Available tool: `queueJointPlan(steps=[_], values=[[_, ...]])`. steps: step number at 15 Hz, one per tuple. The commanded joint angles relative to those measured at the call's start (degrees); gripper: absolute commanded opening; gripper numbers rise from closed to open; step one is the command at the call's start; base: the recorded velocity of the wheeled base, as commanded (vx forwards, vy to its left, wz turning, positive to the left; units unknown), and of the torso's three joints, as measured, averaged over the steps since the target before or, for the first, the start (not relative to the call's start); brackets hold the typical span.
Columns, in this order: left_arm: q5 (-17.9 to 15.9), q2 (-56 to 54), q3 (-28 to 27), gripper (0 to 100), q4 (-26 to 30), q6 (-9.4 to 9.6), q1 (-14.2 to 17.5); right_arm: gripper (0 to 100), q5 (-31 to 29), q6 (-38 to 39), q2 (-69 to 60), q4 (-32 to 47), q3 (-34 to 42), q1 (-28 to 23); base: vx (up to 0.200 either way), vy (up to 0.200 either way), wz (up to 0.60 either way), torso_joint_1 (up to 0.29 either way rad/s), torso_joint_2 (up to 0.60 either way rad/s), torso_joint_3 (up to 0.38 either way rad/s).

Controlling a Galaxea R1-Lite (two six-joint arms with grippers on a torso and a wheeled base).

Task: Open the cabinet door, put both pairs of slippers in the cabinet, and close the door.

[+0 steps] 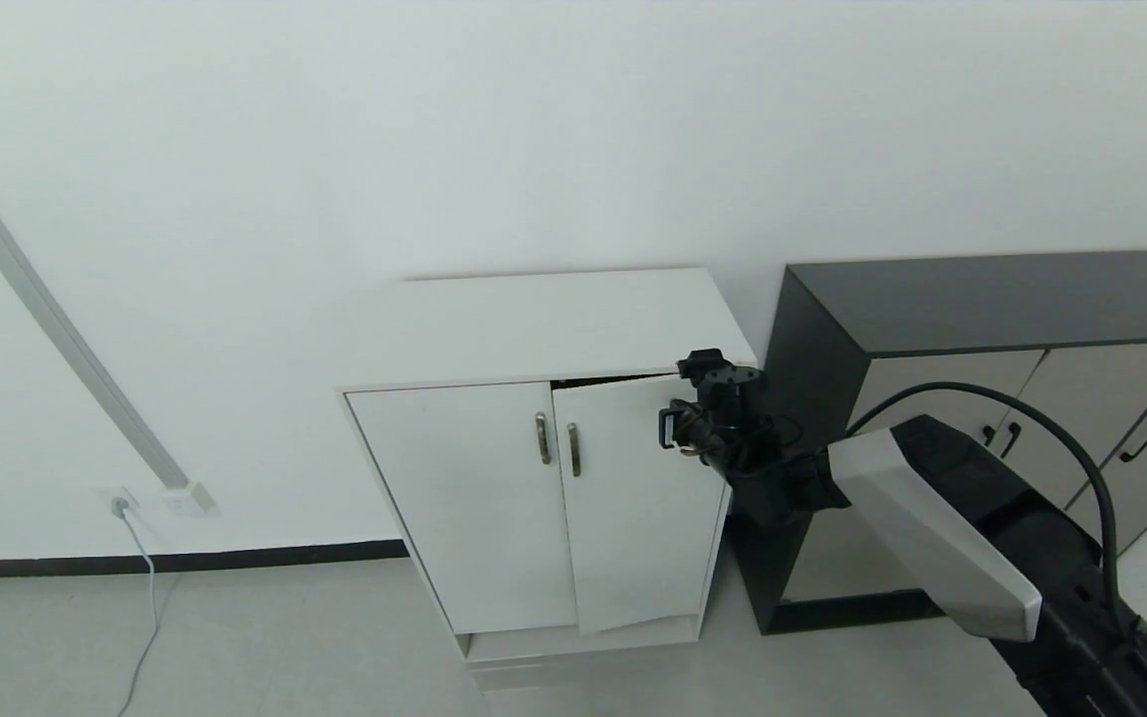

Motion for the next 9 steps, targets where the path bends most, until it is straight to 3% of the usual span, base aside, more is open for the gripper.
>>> queueJointPlan(steps=[1, 9], values=[[0.01, -0.01, 0.01, 0, -0.01, -0.01, 0.01, 0, -0.01, -0.06, 1.53, 0.61, -2.07, -0.16, 0.0, 0.0, 0.0, 0.0, 0.0, 0.0], [0.01, -0.01, 0.01, 0, -0.01, -0.01, 0.01, 0, -0.1, -0.06, 4.26, 2.46, -4.78, -0.33, 0.0, 0.0, 0.0, 0.0, 0.0, 0.0]])
